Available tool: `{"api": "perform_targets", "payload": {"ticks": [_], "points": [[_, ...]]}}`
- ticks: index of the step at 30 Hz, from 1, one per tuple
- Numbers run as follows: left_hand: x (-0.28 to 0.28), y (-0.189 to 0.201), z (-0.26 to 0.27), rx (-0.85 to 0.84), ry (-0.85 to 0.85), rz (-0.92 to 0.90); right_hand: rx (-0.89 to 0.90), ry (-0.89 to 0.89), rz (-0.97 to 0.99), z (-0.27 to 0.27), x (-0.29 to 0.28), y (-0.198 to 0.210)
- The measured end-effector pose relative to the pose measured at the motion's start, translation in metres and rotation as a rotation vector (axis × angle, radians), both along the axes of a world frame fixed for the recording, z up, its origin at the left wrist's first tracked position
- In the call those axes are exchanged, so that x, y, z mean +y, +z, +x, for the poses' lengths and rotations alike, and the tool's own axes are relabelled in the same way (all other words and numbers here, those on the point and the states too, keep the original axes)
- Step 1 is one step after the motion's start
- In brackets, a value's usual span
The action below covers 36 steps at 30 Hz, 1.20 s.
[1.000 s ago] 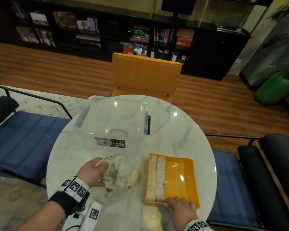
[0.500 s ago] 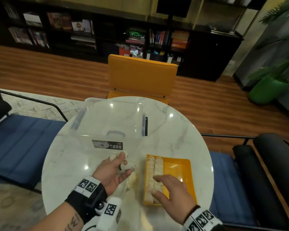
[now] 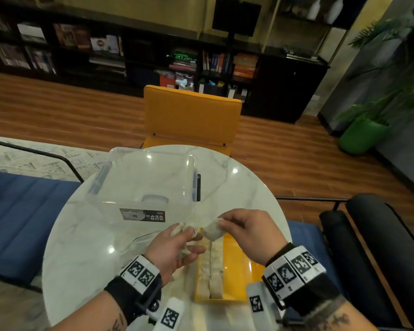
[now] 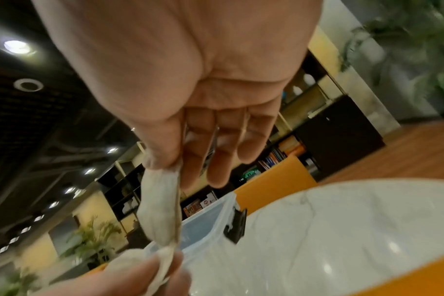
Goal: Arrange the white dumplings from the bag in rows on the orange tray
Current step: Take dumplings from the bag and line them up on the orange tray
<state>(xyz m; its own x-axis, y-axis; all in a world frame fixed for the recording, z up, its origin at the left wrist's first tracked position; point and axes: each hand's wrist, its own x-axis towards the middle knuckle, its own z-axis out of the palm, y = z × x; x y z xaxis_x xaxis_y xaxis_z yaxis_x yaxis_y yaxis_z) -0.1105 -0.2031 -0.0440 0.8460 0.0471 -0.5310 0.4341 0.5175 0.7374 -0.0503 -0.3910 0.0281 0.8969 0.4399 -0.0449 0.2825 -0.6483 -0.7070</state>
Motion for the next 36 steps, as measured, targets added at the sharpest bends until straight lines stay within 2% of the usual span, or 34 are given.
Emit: {"api": "perform_targets", "payload": {"ticks": [3,5,8,12,14,17,19,22,26,31,36], "points": [[-0.004,-0.002,-0.002,-0.046,-0.096,0.146,-0.063,0.121,-0.231,0.009,-0.006,0.011],[-0.008,-0.004,0.0,-0.079,-0.144,0.209,-0.109,0.133,-0.303,0.013,-0.007,0.012],[-0.016,-0.004,0.006,-0.128,-0.222,0.377,-0.125,0.137,-0.292,0.017,-0.006,0.01],[-0.022,-0.008,0.016,-0.214,-0.3,0.662,-0.063,0.163,-0.384,0.022,-0.007,0.004],[-0.025,-0.011,0.018,-0.253,-0.357,0.723,-0.024,0.196,-0.407,0.022,-0.008,-0.002],[-0.031,-0.019,0.021,-0.305,-0.478,0.887,0.038,0.198,-0.35,0.022,-0.011,-0.017],[-0.034,-0.028,0.024,-0.281,-0.494,0.956,0.088,0.125,-0.247,0.021,-0.017,-0.03],[-0.034,-0.047,0.029,-0.194,-0.469,0.937,0.225,0.005,-0.114,0.02,-0.027,-0.057],[-0.033,-0.062,0.03,-0.143,-0.485,0.948,0.318,-0.076,-0.128,0.02,-0.034,-0.101],[-0.017,-0.076,0.035,-0.03,-0.367,1.141,0.369,-0.292,-0.2,0.039,-0.041,-0.146],[-0.017,-0.088,0.035,0.06,-0.493,1.211,0.526,-0.464,-0.173,0.055,-0.037,-0.178]]}}
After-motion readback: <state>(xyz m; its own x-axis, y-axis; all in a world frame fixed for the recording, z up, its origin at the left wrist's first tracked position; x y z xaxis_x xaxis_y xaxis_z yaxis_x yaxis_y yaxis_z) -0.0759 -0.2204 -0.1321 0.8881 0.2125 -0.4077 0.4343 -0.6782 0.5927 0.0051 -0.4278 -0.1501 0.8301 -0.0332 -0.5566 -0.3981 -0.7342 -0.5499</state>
